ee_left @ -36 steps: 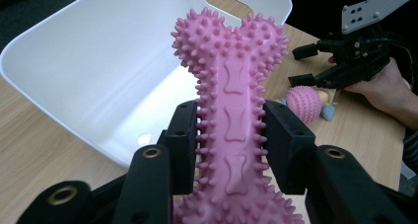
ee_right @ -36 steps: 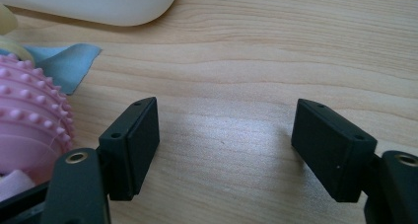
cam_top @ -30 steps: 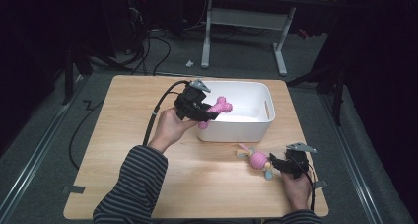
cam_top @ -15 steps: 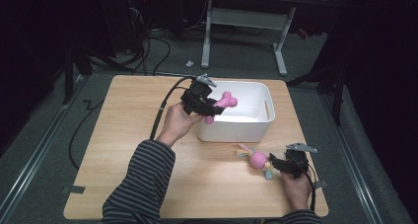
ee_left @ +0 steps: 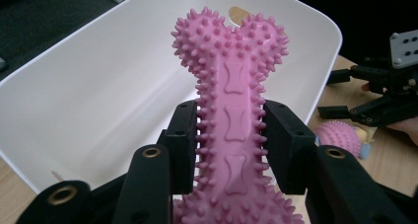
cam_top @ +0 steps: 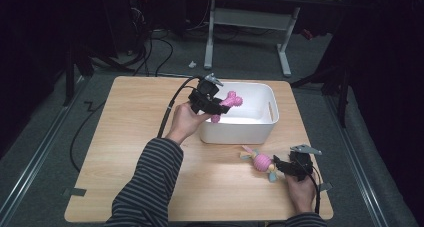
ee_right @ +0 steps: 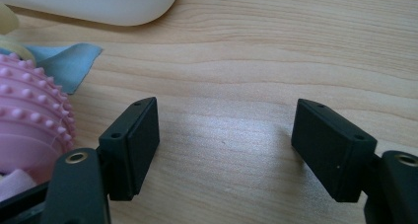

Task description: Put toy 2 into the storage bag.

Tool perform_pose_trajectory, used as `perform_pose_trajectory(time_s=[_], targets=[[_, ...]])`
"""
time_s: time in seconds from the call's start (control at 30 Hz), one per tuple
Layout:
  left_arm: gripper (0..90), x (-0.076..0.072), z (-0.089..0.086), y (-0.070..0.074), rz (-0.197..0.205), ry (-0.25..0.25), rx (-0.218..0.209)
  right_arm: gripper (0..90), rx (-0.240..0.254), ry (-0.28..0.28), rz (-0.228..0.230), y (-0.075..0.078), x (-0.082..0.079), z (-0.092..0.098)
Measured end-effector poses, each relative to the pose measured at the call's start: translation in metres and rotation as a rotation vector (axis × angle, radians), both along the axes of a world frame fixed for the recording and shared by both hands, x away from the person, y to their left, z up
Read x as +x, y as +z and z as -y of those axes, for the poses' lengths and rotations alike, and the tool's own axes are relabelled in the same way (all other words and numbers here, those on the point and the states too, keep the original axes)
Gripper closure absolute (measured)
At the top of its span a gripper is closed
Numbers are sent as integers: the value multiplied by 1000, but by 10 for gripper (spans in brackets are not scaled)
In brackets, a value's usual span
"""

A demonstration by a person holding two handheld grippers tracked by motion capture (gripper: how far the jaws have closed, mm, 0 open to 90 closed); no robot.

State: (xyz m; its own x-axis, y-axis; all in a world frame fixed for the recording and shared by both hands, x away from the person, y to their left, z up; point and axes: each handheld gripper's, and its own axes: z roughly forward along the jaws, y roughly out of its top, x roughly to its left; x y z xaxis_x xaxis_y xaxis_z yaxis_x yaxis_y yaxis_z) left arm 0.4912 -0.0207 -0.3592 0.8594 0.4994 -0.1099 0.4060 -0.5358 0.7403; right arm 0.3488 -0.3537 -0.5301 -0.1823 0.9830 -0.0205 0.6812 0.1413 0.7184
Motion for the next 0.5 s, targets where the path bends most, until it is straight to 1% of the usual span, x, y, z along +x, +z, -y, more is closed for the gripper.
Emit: perform_pose_trajectory(time_s=[0.1,0.33,0.43,0.5], targets=[[593,2,1,-2,2,10,-6,266,0,0,0,0,0,0],[593,5,7,-6,6,17,11,266,0,0,0,0,0,0],[592,8,9,-10,2,32,11,266,0,0,0,0,0,0],[592,8,9,-11,6,38,10,266,0,0,0,0,0,0]])
